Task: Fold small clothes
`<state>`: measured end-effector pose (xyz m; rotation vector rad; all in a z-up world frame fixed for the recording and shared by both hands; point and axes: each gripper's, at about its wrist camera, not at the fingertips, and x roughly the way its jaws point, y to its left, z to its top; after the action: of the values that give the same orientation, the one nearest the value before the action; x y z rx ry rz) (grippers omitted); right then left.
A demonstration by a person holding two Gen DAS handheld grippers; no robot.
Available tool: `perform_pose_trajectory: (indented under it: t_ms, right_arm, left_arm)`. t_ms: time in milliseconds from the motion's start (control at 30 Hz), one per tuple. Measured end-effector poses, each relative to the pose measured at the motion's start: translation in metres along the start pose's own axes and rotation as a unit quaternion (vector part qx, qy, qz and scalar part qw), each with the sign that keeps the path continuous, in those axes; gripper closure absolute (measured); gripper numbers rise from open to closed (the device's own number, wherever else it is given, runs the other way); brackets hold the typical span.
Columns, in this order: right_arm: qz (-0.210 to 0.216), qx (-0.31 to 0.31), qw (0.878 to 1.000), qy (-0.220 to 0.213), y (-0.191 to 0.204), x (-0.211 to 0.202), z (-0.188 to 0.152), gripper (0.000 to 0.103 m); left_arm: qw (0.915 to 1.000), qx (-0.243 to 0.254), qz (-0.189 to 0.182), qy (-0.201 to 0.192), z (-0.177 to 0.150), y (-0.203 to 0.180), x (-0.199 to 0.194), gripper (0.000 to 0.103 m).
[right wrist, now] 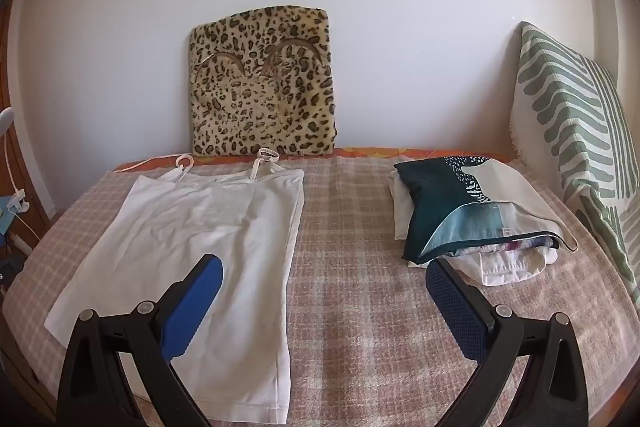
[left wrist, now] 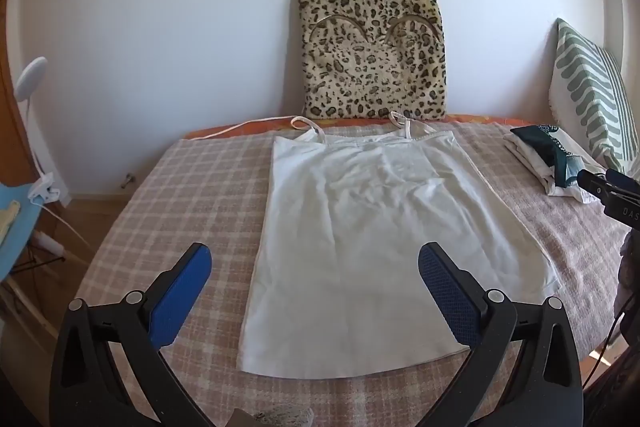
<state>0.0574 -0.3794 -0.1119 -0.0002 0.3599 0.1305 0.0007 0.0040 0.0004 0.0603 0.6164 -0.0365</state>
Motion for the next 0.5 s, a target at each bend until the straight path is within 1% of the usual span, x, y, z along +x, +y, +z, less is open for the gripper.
perform_pose_trajectory:
  t_ms: [200,500]
  right_arm:
    - [0.000,-0.001,1.000,0.000,0.0006,0.0003,0.0001,0.000]
    - [0.001,0.001,1.000,0.001,0.0001,0.0009,-0.0002,0.000]
  left_arm:
    - [1.0000,-0.002,0.001,0.004,0.0029,-0.0028,-0.0009,0.000]
    - [1.0000,-0.004,0.002,-0.003,0.0066,-0.0018,-0.0070,0.000]
